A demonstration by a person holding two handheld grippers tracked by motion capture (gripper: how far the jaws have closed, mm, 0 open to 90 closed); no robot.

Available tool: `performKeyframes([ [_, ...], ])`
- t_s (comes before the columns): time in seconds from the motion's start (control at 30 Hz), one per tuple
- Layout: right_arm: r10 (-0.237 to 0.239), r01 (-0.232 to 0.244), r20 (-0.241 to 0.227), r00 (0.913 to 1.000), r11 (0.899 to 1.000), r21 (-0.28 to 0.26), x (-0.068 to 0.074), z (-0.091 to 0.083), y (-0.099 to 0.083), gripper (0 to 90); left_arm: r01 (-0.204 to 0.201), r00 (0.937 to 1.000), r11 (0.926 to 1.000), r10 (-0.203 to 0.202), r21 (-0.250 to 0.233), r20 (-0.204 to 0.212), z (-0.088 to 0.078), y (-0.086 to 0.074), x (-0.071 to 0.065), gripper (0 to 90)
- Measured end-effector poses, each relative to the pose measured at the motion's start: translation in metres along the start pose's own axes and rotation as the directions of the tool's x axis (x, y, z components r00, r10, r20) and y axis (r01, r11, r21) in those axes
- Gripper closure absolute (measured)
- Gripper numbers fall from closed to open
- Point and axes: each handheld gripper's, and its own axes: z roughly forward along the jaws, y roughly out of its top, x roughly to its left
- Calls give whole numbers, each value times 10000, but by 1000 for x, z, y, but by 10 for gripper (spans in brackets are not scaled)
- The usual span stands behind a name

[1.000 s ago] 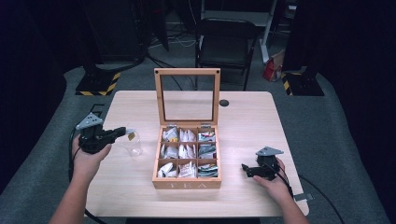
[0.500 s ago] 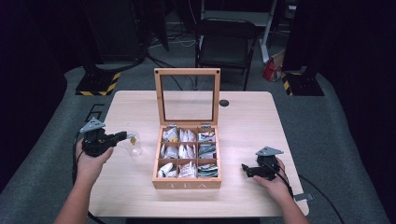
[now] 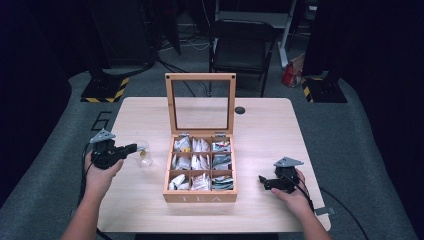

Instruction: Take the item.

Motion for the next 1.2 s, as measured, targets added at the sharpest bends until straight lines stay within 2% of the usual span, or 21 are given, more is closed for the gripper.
performKeyframes([
  [0.4, -4, 4, 5, 10000, 10000, 1, 0, 0, 0, 114, 92, 9999, 9996, -90, 261, -61, 7, -5, 3, 900],
  [0.63, -11, 11, -2, 10000, 10000, 3, 0, 0, 0, 114, 89, 9998, 9998, -87, 175, -170, 6, -4, 4, 866],
  [0.83, -9, 9, -1, 10000, 10000, 2, 0, 0, 0, 114, 76, 9998, 10000, -75, 61, -199, 5, -4, 2, 771],
  [1.13, -10, 10, 2, 10000, 10000, 4, 0, 0, 0, 114, -107, 9988, 9996, 94, -273, -480, 2, 2, -5, 614],
  [1.2, -31, 31, 3, 10000, 10000, 2, 0, 0, 0, 114, -252, 9977, 9988, 225, -424, -632, 2, 3, -7, 589],
])
